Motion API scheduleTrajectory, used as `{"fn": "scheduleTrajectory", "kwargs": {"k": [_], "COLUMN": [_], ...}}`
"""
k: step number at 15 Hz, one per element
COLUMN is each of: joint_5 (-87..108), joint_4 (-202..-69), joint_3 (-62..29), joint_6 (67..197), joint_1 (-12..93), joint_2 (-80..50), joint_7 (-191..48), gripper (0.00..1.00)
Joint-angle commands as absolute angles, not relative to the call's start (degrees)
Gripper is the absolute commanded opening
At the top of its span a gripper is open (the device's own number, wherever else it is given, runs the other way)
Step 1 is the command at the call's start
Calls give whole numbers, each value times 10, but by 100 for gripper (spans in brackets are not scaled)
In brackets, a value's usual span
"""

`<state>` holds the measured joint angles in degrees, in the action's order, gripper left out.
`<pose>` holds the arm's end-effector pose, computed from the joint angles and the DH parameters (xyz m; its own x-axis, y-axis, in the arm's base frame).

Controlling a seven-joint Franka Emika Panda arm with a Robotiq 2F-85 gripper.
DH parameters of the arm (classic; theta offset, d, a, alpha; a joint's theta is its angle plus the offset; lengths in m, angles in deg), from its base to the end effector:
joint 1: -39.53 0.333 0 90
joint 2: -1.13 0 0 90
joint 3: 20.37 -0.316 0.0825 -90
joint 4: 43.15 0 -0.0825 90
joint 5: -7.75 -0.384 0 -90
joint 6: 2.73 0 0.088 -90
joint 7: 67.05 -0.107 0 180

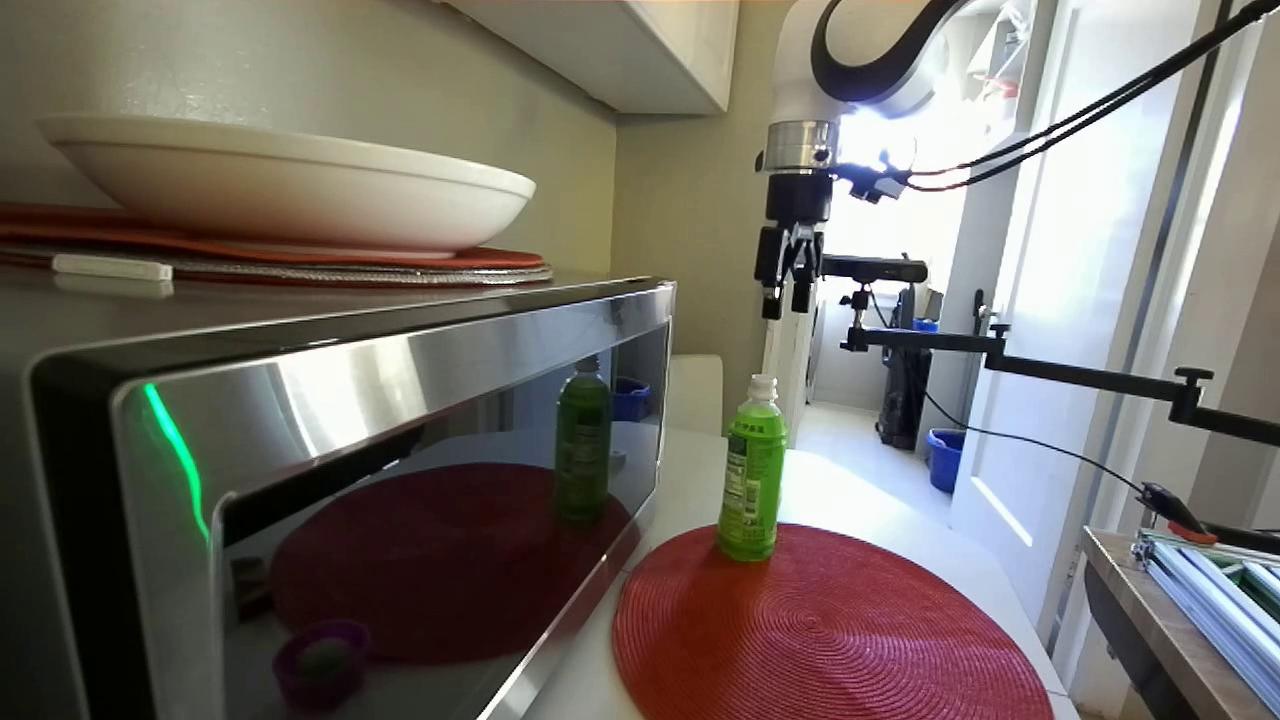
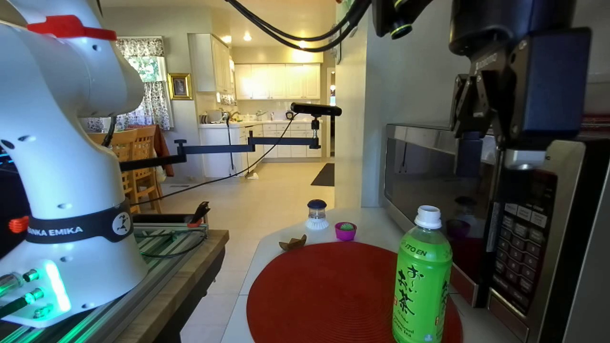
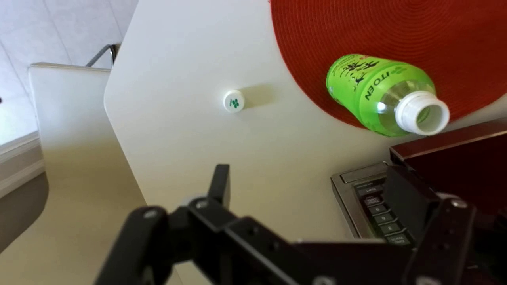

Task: Open the door of the microwave

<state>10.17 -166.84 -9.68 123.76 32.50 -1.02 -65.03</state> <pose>0.5170 -0.1663 0.3821 0.9692 -0.2462 0.0099 -0.2464 -0.9683 0.0416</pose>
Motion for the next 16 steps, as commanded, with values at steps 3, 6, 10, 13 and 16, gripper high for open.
{"fn": "scheduleTrajectory", "kwargs": {"k": [3, 6, 10, 13, 16], "joint_5": [108, 98, 57, 33, 23], "joint_4": [-1640, -1617, -1616, -1610, -1606], "joint_3": [-132, -150, -168, -181, -190], "joint_6": [1135, 1096, 1117, 1128, 1139], "joint_1": [337, 343, 350, 358, 365], "joint_2": [29, 40, 43, 37, 30], "joint_7": [-792, -876, -974, -1049, -1112], "gripper": [100, 100, 100, 100, 100]}}
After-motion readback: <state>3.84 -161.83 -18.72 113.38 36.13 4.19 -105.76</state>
